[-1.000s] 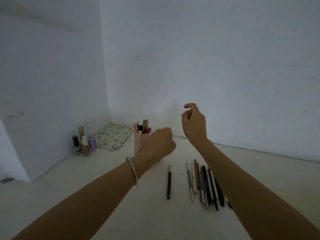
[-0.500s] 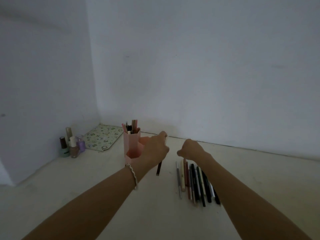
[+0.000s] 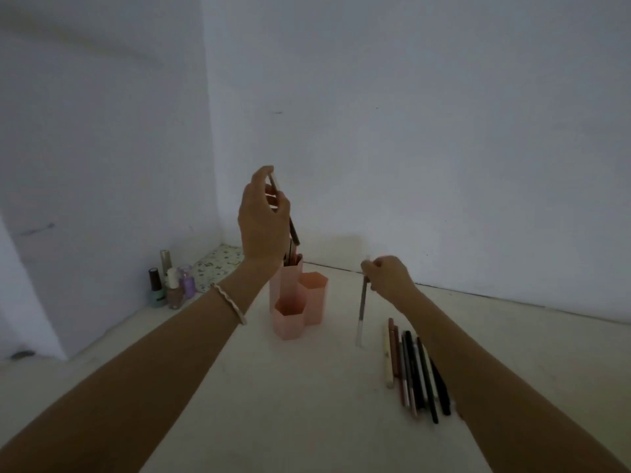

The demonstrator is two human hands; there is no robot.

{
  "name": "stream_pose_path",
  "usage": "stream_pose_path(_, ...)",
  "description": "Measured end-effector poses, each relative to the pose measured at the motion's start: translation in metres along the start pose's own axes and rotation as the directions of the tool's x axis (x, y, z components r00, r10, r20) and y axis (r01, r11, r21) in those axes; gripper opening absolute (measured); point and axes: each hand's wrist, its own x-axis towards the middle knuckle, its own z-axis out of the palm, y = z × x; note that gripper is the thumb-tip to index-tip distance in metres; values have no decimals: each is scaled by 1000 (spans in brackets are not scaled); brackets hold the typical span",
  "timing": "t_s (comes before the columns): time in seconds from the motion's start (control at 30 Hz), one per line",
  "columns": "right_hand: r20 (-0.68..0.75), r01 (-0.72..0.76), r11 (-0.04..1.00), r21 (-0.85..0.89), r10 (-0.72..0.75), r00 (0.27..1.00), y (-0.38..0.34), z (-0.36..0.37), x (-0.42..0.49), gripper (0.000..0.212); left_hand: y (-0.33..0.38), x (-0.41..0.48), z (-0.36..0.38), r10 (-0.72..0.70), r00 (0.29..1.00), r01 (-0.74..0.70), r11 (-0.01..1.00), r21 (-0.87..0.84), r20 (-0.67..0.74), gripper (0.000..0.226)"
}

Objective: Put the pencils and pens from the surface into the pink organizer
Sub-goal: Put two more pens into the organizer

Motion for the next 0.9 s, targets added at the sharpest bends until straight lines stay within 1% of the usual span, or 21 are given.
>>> stream_pose_path(0.03,-63,39,996,78,-34,997,-11,-6,1,35,-7,6,-3,-3,1000,3,1000,19,-6,37)
stream_pose_path(0.07,-138,89,984,152,-68,988,-22,-9,2,30,-14,8,-5,-2,1000,1,999,49,26,37)
stream_pose_path(0.13,-284,217,934,284,-134,949,-41,-11,0,19,-27,2,-6,4,989,-20,994,111,145,37)
stream_pose_path(0.17,-337,278,903,327,-163,927,-49,-10,-2,16,-33,-3,-6,9,982,-35,990,136,188,38)
stream_pose_path(0.2,-376,329,877,351,-190,907,-57,-7,-4,13,-38,-7,-7,16,979,-48,987,152,202,39)
stream_pose_path(0.27,-444,419,834,360,-242,863,-67,1,-6,11,-44,-6,-9,25,982,-55,986,155,187,40)
stream_pose_path(0.33,-488,480,800,361,-276,828,-76,10,-7,8,-45,-1,-13,31,984,-55,990,131,178,38)
stream_pose_path(0.4,-525,516,772,372,-283,803,-80,17,-8,13,-45,2,-17,53,983,-77,989,129,177,36)
stream_pose_path(0.47,-571,548,748,374,-280,772,-81,20,-8,17,-47,0,-19,41,974,-77,985,156,225,35)
stream_pose_path(0.53,-616,576,724,380,-267,741,-81,20,-8,23,-51,-6,-19,-6,951,-54,981,184,311,32)
stream_pose_path(0.6,-655,600,701,385,-250,713,-81,17,-8,31,-56,-11,-18,-37,926,-83,951,297,377,22)
stream_pose_path(0.67,-676,622,685,380,-254,692,-81,16,-8,38,-62,-14,-18,-48,934,-123,888,444,355,29)
stream_pose_path(0.7,-675,628,685,370,-265,688,-81,16,-8,40,-63,-14,-19,-52,949,-108,874,474,312,34)
stream_pose_path(0.73,-670,629,689,360,-279,688,-82,17,-7,40,-61,-13,-19,-46,965,-83,880,468,259,37)
stream_pose_path(0.8,-641,618,705,348,-302,706,-84,24,-7,36,-59,-8,-22,-30,985,-42,915,400,172,36)
stream_pose_path(0.9,-603,616,723,311,-351,716,-86,39,-8,34,-51,-5,-26,-35,989,-13,949,316,144,34)
